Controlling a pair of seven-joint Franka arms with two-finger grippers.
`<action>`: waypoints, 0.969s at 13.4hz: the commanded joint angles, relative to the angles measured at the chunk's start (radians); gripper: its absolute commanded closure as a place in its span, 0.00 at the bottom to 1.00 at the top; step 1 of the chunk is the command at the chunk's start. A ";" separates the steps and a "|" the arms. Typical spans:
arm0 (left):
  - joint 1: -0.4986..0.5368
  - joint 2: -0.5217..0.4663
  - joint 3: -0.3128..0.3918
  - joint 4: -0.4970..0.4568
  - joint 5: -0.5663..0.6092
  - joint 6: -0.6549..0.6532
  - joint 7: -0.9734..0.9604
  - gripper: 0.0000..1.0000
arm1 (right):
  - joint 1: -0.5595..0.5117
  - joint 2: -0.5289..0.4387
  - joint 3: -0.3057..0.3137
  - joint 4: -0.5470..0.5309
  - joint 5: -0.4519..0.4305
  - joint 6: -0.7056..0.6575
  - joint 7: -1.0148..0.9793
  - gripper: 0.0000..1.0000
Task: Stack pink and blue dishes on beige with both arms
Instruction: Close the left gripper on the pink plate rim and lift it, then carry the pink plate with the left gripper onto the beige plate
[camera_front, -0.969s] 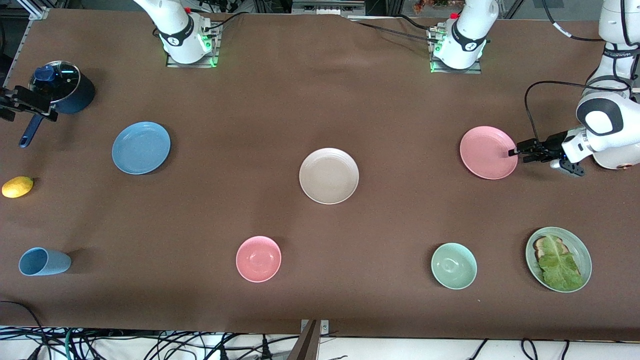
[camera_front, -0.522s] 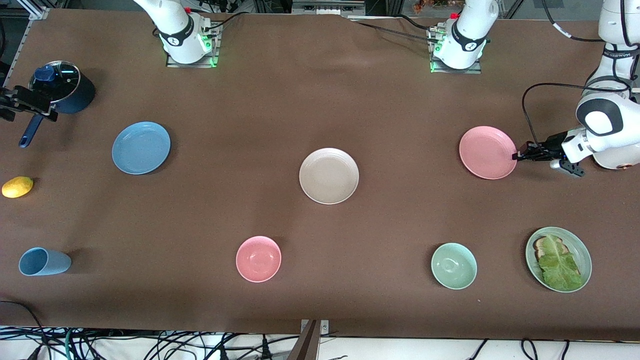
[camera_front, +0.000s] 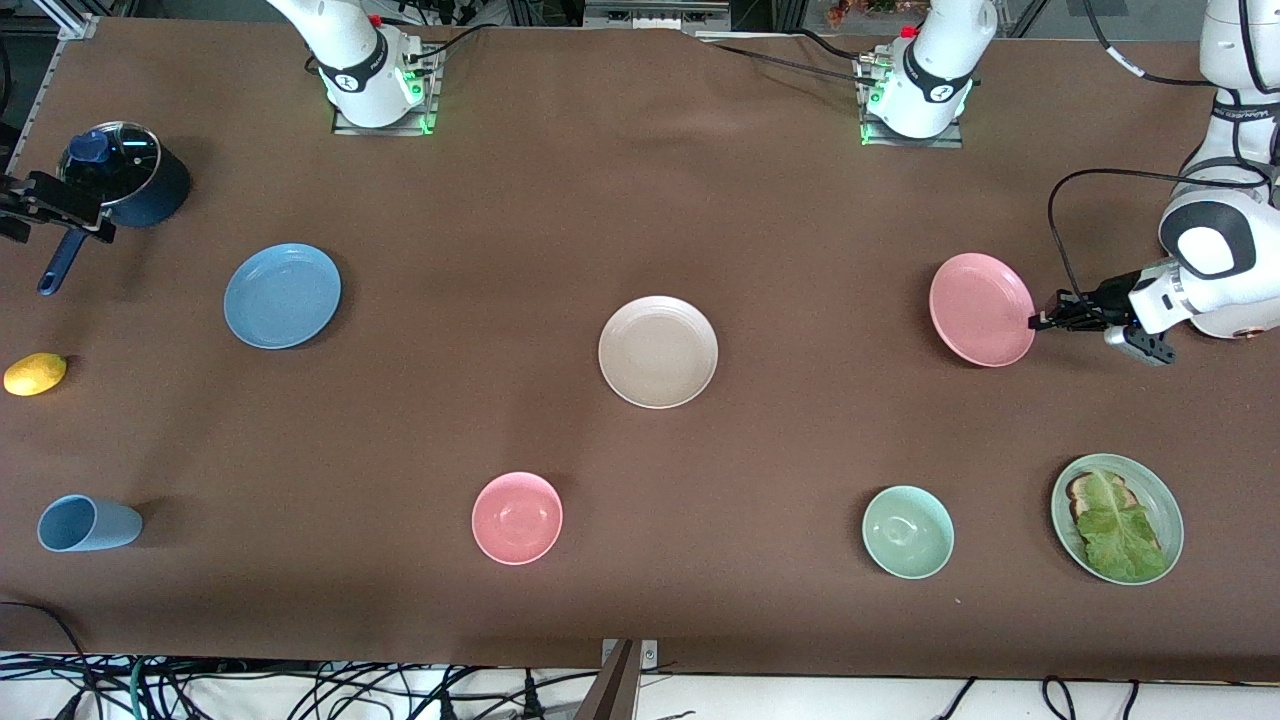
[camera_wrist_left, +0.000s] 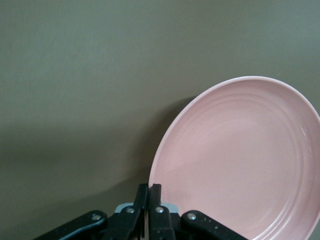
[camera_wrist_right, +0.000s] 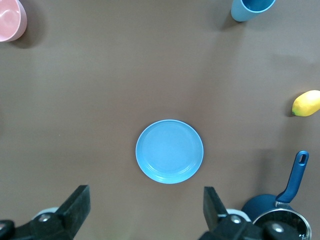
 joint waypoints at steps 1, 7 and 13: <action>-0.020 -0.031 0.007 0.121 0.101 -0.131 -0.123 1.00 | -0.006 0.007 0.003 0.023 0.003 -0.008 0.010 0.00; -0.182 -0.141 -0.003 0.128 0.163 -0.190 -0.432 1.00 | -0.007 0.007 0.003 0.023 0.004 -0.006 0.010 0.00; -0.333 -0.268 -0.004 -0.080 0.148 0.003 -0.576 1.00 | -0.007 0.008 0.003 0.023 0.004 -0.006 0.010 0.00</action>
